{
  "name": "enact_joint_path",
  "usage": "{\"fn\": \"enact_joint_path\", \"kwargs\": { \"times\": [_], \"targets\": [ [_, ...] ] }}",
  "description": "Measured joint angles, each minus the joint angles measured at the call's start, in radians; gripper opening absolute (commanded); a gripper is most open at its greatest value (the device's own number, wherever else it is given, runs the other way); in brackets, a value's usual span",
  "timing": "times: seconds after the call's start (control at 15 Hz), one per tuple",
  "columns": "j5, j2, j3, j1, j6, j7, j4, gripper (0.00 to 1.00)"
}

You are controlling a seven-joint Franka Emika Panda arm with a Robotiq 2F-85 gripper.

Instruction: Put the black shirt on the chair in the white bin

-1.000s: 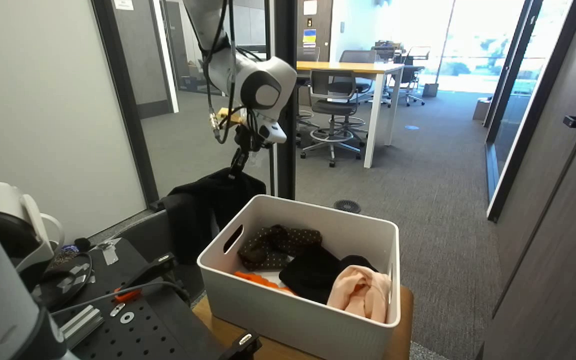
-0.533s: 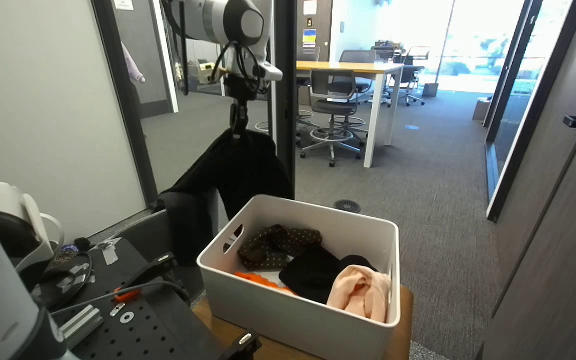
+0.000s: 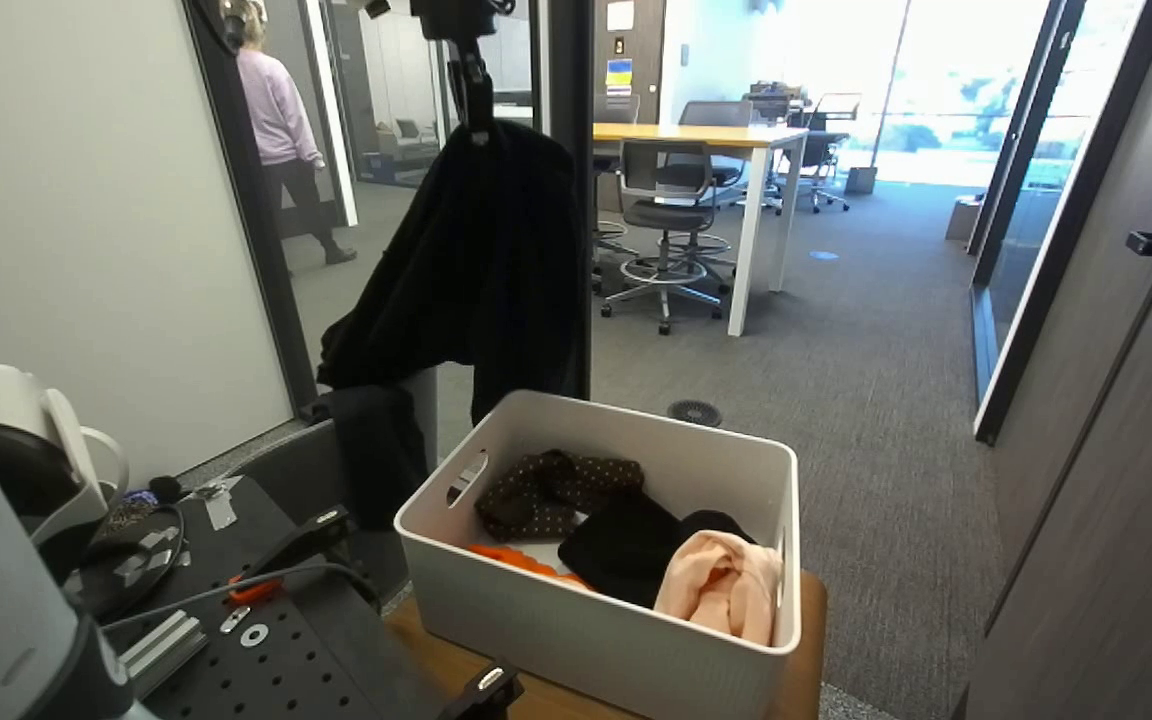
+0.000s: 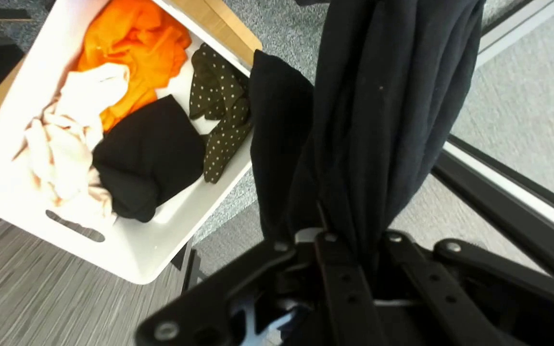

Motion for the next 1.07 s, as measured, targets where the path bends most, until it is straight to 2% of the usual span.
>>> {"fn": "enact_joint_path", "kwargs": {
  "times": [0.27,0.53,0.8,1.07],
  "targets": [
    [-0.026,-0.190,0.017,-0.071,-0.153,0.067,0.010,0.05],
    [-0.041,-0.315,0.008,-0.186,-0.282,0.082,0.047,0.05],
    [-0.072,-0.326,-0.005,-0.283,-0.305,0.082,0.056,0.05],
    [-0.119,-0.280,-0.004,-0.331,-0.264,0.114,0.005,0.04]
  ]
}}
